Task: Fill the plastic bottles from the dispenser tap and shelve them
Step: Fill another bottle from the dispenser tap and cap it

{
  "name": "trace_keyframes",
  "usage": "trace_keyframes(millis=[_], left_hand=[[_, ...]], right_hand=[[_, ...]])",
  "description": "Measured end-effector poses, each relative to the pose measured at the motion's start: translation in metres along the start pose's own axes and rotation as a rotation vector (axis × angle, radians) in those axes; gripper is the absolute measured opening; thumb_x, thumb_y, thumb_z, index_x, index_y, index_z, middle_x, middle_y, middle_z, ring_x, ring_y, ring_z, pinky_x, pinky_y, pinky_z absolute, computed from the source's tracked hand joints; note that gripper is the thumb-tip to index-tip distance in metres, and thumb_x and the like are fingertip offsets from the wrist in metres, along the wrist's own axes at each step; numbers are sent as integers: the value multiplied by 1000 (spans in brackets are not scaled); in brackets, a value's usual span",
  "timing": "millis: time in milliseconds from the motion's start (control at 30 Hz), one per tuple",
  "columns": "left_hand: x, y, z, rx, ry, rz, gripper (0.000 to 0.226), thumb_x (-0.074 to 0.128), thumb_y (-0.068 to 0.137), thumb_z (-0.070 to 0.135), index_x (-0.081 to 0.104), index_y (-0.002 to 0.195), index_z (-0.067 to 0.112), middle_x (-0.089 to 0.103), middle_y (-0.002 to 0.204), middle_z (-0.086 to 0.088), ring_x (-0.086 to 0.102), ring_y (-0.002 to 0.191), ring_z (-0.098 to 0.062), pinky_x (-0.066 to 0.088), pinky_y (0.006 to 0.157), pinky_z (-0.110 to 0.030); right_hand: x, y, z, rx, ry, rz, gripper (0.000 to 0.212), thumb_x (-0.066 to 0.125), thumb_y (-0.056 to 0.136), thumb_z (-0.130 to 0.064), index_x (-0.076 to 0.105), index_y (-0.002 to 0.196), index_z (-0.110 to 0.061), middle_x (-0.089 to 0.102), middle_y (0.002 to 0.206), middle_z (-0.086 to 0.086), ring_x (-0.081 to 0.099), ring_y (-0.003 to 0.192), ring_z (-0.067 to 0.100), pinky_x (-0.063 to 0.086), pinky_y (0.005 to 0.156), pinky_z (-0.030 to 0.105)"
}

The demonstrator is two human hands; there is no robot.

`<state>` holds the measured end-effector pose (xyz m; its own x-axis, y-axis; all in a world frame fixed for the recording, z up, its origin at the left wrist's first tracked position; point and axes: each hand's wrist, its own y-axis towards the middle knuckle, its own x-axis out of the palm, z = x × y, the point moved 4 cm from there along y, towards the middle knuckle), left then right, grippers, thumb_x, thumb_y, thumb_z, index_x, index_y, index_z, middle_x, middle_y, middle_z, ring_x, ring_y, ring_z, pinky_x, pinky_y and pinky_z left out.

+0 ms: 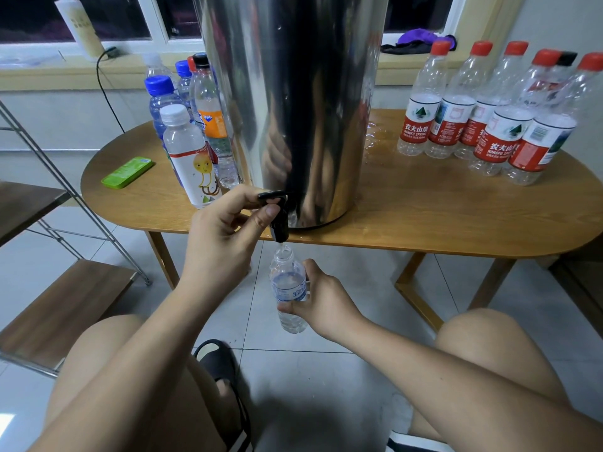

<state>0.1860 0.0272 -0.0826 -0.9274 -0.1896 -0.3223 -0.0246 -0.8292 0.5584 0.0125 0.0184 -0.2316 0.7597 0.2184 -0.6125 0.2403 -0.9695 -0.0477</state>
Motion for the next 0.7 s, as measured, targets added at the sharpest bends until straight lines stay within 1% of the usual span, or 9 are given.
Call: trace_keyframes(millis=[133,267,367,467,567,700], left_hand=[[0,0,0,-1,3,2,7,73,102,19,77,107,15,73,91,8,65,84,-7,51,76,-33],[-1,0,-1,-3,8,5,8,73,102,18,77,108,14,74,92,8,67,87,-8,53,77,-35],[-1,-1,-2,-4,8,4,7,73,103,18,77,108,15,75,94,7,69,89,-9,54,78,-37],[-1,-1,-2,-6,15,7,8,74,103,19,77,108,15,75,94,6,68,89,-10,54,78,-41],[-1,-1,-2,-4,12,8,7,74,102,20,77,107,17,75,93,7,69,90,-11,54,78,-42],[-1,-1,-1,1,11,8,6,73,102,20,77,106,18,75,93,9,68,89,-9,53,78,-41]], right_hand=[[0,0,0,-2,-3,3,62,92,82,-40,47,122,-27,72,121,-3,69,107,20,51,78,30],[0,0,0,0,-3,1,63,92,82,-41,47,123,-26,72,122,-3,68,108,20,50,77,30],[0,0,0,0,-1,3,63,92,82,-41,47,124,-27,72,122,-4,68,108,20,49,76,28],[0,0,0,-1,2,5,62,92,82,-40,47,123,-28,72,121,-4,68,106,19,46,72,23],[0,1,0,3,0,5,62,92,82,-40,47,124,-27,72,120,-4,68,106,19,47,73,24],[-1,0,0,0,7,2,62,92,83,-39,47,124,-28,71,122,-5,68,108,18,46,71,16]])
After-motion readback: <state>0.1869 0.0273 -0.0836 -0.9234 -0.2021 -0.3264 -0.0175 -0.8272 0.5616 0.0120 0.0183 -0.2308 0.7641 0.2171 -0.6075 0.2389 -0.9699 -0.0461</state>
